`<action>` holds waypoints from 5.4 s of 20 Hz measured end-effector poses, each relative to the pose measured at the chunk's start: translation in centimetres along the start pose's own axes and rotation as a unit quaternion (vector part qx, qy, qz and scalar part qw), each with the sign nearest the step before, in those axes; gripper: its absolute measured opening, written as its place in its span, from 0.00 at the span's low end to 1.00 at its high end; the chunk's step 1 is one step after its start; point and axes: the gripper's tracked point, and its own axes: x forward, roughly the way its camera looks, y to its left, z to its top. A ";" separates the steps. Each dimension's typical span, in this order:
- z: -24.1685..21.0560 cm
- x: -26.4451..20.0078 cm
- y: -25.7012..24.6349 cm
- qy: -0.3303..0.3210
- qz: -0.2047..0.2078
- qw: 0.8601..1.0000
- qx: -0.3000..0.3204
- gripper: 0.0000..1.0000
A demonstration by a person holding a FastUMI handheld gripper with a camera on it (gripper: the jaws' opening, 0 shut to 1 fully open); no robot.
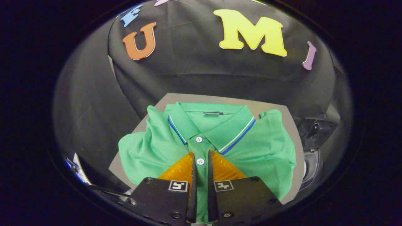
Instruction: Put the clothes into the washing machine and then close the washing machine lid.
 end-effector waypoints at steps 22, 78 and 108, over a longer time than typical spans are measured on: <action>1.2 -36.5 -8.3 -0.290 0.019 0.957 0.000 0.06; -20.4 9.7 -45.4 0.140 -0.124 0.982 0.029 0.09; -20.1 -0.7 -46.1 0.027 -0.139 0.986 0.086 0.67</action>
